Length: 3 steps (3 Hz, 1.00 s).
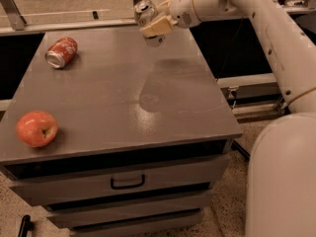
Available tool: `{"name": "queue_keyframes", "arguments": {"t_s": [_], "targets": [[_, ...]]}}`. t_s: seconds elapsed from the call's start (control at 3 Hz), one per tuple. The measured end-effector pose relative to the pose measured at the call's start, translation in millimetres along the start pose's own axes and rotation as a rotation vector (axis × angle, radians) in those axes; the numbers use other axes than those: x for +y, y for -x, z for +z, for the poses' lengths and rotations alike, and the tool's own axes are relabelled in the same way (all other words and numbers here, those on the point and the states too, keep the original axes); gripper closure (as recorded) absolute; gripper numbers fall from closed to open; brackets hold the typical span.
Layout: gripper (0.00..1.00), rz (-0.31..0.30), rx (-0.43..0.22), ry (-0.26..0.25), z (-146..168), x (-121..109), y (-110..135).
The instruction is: Knock 7up can over
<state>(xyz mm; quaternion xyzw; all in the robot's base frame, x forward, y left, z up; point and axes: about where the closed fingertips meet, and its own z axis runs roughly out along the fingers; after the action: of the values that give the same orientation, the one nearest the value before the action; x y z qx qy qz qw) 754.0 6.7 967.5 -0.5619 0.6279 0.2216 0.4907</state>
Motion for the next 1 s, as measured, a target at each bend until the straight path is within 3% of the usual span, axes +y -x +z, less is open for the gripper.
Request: {"name": "queue_keyframes", "arguments": {"t_s": [0.33,0.67,1.0], "targets": [[0.71,-0.157,0.178,0.108,-2,29,8],[0.67,-0.263,0.332,0.224,1,63,0],[0.63,-0.312,0.481,0.312,0,102,-23]]}}
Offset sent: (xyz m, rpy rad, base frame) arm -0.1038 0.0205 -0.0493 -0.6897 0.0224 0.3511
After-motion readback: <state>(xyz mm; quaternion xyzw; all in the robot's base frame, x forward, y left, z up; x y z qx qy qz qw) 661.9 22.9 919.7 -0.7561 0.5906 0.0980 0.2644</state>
